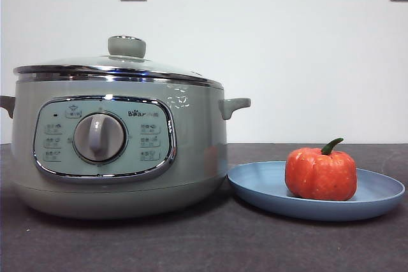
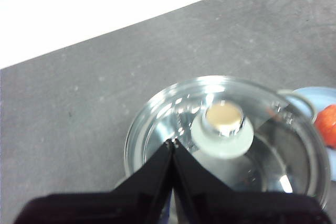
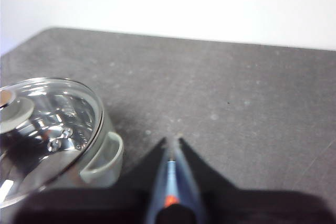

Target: Take the pumpkin out from the steamer,put the pumpkin in the blue plate,close the lid

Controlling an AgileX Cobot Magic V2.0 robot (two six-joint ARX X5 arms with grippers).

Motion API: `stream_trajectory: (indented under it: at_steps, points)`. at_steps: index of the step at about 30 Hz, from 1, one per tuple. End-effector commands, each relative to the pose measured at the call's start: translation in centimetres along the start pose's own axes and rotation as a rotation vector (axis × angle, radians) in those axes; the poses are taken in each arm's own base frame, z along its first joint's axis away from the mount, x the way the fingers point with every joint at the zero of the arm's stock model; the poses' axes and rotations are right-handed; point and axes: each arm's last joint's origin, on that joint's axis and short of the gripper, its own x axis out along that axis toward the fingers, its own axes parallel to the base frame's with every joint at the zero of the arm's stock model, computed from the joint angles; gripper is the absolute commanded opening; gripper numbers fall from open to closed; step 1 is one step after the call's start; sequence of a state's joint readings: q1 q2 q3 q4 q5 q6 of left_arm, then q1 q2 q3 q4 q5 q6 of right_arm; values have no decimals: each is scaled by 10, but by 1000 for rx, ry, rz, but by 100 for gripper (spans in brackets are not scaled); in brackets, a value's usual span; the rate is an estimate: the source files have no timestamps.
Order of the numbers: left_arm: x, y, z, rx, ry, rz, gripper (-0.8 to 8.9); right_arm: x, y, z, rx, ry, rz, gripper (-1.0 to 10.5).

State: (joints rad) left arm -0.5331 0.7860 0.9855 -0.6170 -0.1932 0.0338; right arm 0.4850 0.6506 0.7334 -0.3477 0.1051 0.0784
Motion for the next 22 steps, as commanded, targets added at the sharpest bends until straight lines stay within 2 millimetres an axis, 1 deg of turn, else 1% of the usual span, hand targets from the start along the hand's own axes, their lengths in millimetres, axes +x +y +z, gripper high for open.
stream_trajectory:
  at_steps: [1,3,6,8,11,16,19,22]
  points:
    - [-3,-1,-32,-19,-38,11,-8,-9,-2,-23,17,-38,7,-12]
    - [-10,0,-49,-39,-83,7,-8,-19,-3,-33,38,-88,18,-12]
    - [-20,1,-62,-90,-114,7,-8,-28,-5,-37,66,-120,18,-11]
    - [-24,2,-66,-112,-96,8,-3,-30,-5,-36,76,-132,2,-11]
    - [-24,2,-69,-104,-66,16,-3,-31,-8,-36,79,-140,-73,-11]
    - [-23,2,-73,-95,-22,8,-3,-30,-8,-36,80,-139,-89,-11]
    - [-23,2,-73,-94,-20,10,-3,-31,-9,-36,83,-144,-134,-11]
    - [-23,2,-73,-94,-19,11,-3,-31,-9,-36,83,-143,-133,-11]
